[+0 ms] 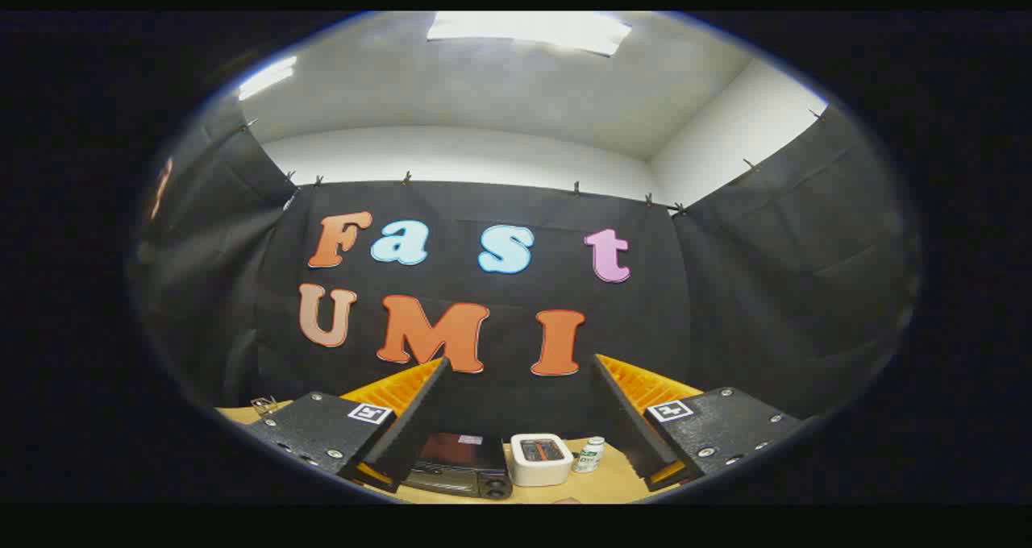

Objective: Open the toaster oven, put the food inside, and close the toaster oven door.

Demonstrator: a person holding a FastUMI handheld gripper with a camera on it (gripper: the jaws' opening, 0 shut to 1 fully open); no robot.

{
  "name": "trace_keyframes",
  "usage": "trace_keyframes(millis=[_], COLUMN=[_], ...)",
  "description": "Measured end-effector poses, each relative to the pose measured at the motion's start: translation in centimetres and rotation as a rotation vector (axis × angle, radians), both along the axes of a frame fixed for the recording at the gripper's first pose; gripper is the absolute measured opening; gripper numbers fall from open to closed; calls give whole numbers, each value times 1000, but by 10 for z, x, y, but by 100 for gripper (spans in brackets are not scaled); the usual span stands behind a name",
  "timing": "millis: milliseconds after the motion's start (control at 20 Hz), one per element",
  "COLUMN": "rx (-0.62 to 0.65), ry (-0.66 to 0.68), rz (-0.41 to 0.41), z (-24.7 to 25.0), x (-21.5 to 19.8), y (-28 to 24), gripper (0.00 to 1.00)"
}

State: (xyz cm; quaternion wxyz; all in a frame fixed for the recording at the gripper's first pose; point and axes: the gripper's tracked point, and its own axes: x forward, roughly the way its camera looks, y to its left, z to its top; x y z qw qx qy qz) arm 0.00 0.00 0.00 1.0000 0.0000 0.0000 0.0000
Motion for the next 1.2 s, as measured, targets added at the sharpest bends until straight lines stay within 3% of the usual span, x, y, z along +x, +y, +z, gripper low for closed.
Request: trace_keyframes(millis=[750,950,1200], rx=[27,-7,19], ry=[49,77,175], rz=[7,2,56], z=[-7,-18,-61], x=[7,11,15], y=[4,-2,25], gripper=[99,99,99])
